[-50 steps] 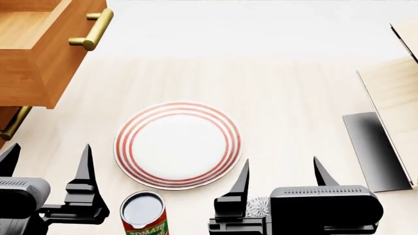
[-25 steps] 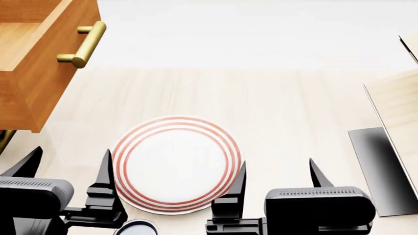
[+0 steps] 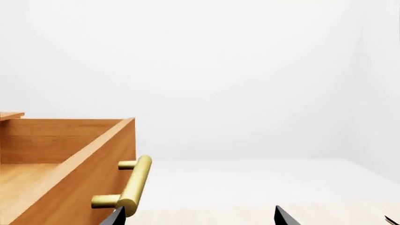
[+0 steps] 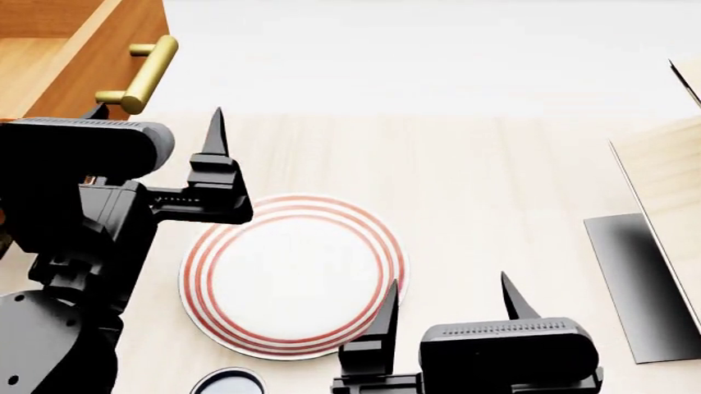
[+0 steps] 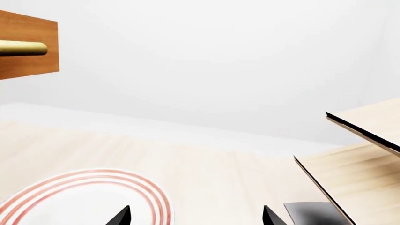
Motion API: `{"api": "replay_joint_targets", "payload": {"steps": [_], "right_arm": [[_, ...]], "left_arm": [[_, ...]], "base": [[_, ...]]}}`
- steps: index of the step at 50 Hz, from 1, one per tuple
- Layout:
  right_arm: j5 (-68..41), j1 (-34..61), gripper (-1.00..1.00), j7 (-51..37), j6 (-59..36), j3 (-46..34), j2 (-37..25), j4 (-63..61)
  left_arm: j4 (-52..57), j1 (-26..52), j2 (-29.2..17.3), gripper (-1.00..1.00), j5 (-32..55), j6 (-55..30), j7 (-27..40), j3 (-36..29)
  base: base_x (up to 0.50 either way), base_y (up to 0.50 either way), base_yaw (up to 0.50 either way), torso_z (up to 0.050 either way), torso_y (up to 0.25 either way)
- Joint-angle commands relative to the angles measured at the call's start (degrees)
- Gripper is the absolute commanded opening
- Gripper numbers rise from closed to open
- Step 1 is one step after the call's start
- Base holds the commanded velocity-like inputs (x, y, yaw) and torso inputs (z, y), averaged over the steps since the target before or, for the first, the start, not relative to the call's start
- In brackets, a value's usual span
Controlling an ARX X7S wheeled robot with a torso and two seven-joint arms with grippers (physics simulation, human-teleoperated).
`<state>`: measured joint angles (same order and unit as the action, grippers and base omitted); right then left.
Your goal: Close the top drawer of the cabinet.
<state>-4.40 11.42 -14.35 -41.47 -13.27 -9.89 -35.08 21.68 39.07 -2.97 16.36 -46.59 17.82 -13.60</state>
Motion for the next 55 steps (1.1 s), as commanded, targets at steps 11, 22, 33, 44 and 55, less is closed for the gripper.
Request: {"api": "replay_joint_targets", "payload": {"steps": [11,22,33,44,55], "right_arm": [[0.59,-0.31,1.0,-1.41,0.77,-2.87,0.09,0.99],[0.27,-0.39,1.0,-1.8,1.26,-3.41,0.02,1.41],[1.02,0.56,1.0,-2.94,-1.36,-6.02,0.69,-0.3],[0.76,0.42,1.0,-3.12,-0.2,-6.35,0.15,0.76],[0.31,-0.06,1.0,-3.39,0.78,-6.44,-0.19,1.52]], "left_arm": [[-17.7,13.56,-1.23,1.0,1.78,3.43,-1.74,0.66],[-37.32,17.43,-2.82,1.0,-2.35,11.68,0.45,1.51],[-62.98,22.95,-11.99,1.0,-4.24,23.27,6.16,9.49],[-65.68,23.0,-12.4,1.0,-4.41,25.29,6.58,9.89],[-65.4,23.03,-12.24,1.0,-4.78,25.07,7.57,9.61]], "base": [[0.0,0.0,0.0,0.0,0.0],[0.0,0.0,0.0,0.0,0.0],[0.0,0.0,0.0,0.0,0.0],[0.0,0.0,0.0,0.0,0.0],[0.0,0.0,0.0,0.0,0.0]]}}
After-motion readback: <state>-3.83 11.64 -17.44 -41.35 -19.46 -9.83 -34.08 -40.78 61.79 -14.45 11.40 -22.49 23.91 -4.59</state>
